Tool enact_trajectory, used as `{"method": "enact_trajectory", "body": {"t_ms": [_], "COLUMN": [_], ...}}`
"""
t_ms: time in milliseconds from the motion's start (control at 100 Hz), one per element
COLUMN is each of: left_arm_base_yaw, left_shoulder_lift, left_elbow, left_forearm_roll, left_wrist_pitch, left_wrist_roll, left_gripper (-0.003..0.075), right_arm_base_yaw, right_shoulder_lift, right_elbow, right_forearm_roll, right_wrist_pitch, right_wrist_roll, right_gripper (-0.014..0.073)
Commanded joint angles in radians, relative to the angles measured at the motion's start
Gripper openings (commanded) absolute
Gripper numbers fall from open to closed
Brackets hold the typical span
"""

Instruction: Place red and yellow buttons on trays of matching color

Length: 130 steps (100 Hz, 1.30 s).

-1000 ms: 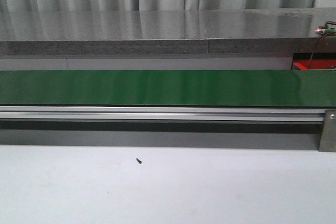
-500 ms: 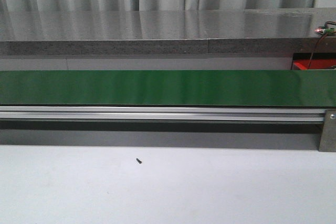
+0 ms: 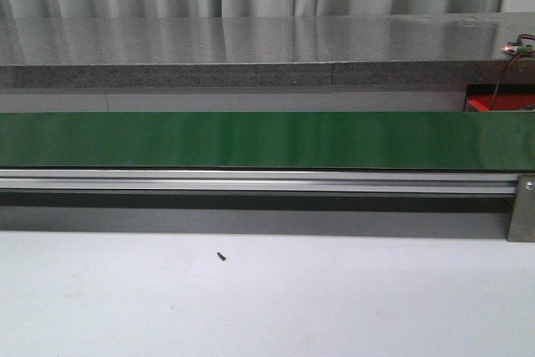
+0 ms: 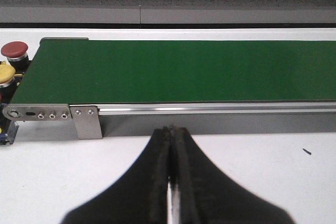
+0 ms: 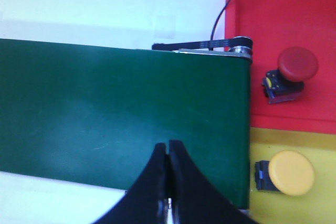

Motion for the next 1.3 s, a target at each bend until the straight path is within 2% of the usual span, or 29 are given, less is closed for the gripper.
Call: {"method": "enact_trajectory", "body": {"t_ms": [0,350,810,1080,1290], "left_arm_base_yaw": [-0.009,-0.009,-0.009,-0.009,-0.009], "left_shoulder_lift": [0.009,0.009,0.009,0.009,0.009], "left_elbow": [-0.027,-0.027,-0.027,-0.027,-0.03], "left_forearm_roll": [-0.022,-0.022,-0.022,-0.022,-0.022], "left_wrist_pitch": [-0.068,-0.068,-0.09,-0.098,-0.101], "left_wrist_roll": [-0.003,-0.003,-0.003,-0.003,-0.003], "left_gripper": [-0.002,-0.002,-0.002,-0.002,-0.002], "right_arm_base_yaw": [0.028,0.107,0.107,0.107,0.107], "right_shoulder_lift": [-0.063,-0.263,-0.578,-0.718,-0.727], "right_elbow": [0.013,0.231,0.458,0.503,0.503], "right_forearm_roll": [0.02,0.02,0.049,0.049,0.049], "right_wrist_pitch": [-0.096,-0.266,-0.325,-0.316,-0.31], "right_wrist_roll": [0.002,0.001,0.001,0.001,0.001], "right_gripper": [-0.0121,-0.0121,-0.0121,-0.0122,-0.0122]}}
